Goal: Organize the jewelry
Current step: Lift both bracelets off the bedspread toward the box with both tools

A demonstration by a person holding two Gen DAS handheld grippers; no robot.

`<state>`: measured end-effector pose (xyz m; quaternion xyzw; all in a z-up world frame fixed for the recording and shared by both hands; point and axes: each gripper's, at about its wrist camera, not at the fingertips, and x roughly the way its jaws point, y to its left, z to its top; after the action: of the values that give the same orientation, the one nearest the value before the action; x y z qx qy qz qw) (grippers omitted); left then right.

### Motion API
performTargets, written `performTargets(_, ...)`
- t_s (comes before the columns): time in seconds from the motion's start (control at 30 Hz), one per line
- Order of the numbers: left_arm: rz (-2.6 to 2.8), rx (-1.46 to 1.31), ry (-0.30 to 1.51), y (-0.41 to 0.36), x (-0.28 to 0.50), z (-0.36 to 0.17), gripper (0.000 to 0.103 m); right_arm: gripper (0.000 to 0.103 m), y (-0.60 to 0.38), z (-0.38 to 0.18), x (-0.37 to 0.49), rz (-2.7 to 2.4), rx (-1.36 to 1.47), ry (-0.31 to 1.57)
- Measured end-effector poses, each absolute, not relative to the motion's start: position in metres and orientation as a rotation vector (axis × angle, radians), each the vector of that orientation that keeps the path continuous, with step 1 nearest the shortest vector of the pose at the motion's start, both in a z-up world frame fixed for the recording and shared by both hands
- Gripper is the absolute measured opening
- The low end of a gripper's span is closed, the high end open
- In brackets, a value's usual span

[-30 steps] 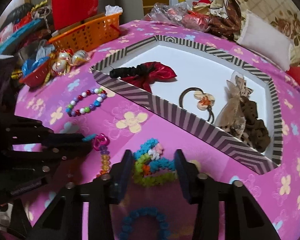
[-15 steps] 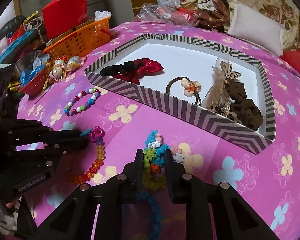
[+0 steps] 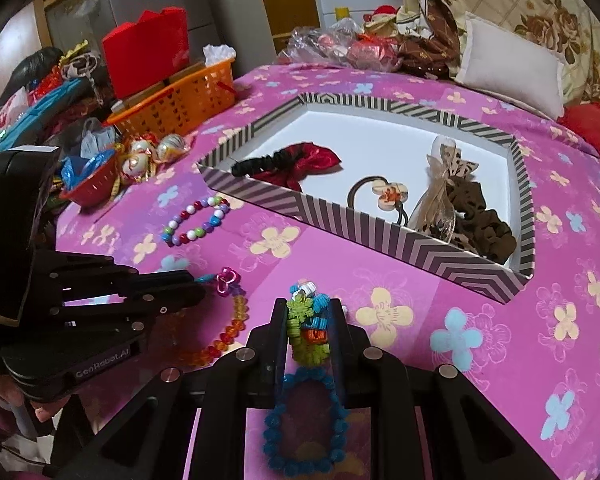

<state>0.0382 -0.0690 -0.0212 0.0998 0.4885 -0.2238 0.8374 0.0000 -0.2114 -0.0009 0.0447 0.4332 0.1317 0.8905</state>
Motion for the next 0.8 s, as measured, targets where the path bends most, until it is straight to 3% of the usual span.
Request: performTargets(0.8, -0.497, 0.131, 0.899, -0.049, 0.010, 0.070, 0.008, 0.018, -0.215, 0.074, -0.041, 0.300, 0.119, 0.755)
